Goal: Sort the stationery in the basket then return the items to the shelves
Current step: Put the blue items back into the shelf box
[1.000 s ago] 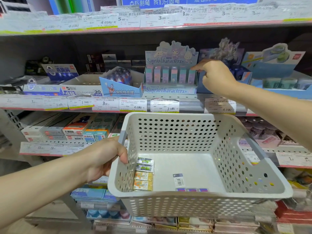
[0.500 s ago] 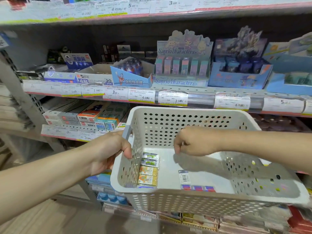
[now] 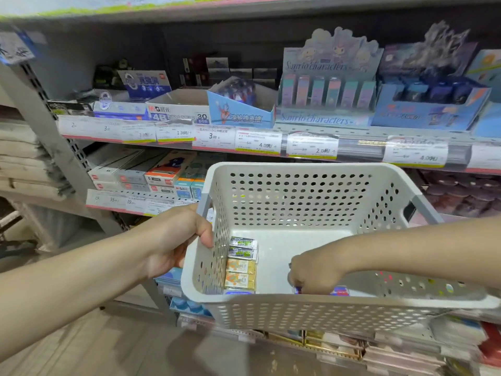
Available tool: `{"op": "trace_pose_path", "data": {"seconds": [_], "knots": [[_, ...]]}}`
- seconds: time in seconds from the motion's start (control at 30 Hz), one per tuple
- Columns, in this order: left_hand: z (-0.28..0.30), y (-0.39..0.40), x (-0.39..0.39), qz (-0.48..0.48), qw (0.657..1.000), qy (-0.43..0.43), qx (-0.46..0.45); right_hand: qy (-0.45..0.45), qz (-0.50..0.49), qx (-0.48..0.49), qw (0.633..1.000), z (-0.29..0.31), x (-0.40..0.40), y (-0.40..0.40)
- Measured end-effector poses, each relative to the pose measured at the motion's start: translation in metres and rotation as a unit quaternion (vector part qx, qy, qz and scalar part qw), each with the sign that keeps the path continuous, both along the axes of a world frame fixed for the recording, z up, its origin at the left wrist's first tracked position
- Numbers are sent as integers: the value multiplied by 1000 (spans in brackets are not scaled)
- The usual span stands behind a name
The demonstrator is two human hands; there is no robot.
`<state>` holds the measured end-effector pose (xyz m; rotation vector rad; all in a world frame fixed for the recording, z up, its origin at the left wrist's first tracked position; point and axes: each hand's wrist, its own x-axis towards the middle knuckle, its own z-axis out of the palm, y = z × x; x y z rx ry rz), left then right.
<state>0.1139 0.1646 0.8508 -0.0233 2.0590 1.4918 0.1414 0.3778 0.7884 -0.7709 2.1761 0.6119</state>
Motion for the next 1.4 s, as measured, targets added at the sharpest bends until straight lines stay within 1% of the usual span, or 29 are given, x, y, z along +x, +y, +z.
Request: {"op": "trace_pose_path", "data": {"seconds": [0.1,0.13,0.17,0.23,0.27,0.37,0.43,0.63,0.73,0.83,0.93,1.03,1.07,1.17,1.23,1.37,1.4], "knots": [[2,-19,-11,4,1000,-7,11,28,47,-57,997,-1,-11,-13],[2,-27,-16,6,1000,-12,15,22,38,-66,997,0,-15,-21],[2,-34,-21,7,1000,-16,16,19,13,-73,997,1,-18,-29],[2,-49,-32,5,1000,-23,13,-7,-91,-106,990,1,-26,-45],[1,-55,-37,1,1000,-23,13,-4,-134,-122,983,2,-29,-53],[3,-73,-51,-17,1000,-17,18,2,-219,-184,958,3,-40,-72],[6,-84,-58,-32,999,-16,23,-6,-261,-214,941,1,-47,-85],[9,-119,-77,-61,998,-14,8,-41,-337,-252,906,7,-64,-117],[15,-128,-83,-65,998,-8,9,-36,-395,-312,863,21,-67,-121],[17,-132,-88,-78,997,-1,7,-22,-432,-380,818,45,-65,-117],[22,-127,-88,-86,996,-7,13,-19,-443,-456,771,74,-62,-104],[27,-119,-87,-76,997,-18,16,7,-454,-519,724,107,-61,-86],[27,-116,-87,-74,997,-17,7,22,-455,-531,714,117,-60,-79],[28,-108,-90,-74,997,-18,-11,96,-448,-544,703,149,-63,-57],[30,-103,-91,-78,997,-18,-21,142,-450,-568,674,167,-69,-44],[34,-92,-90,-62,998,-11,-23,264,-451,-607,598,190,-91,-20],[36,-89,-88,-57,998,-11,-31,296,-449,-603,590,193,-96,-17]]}}
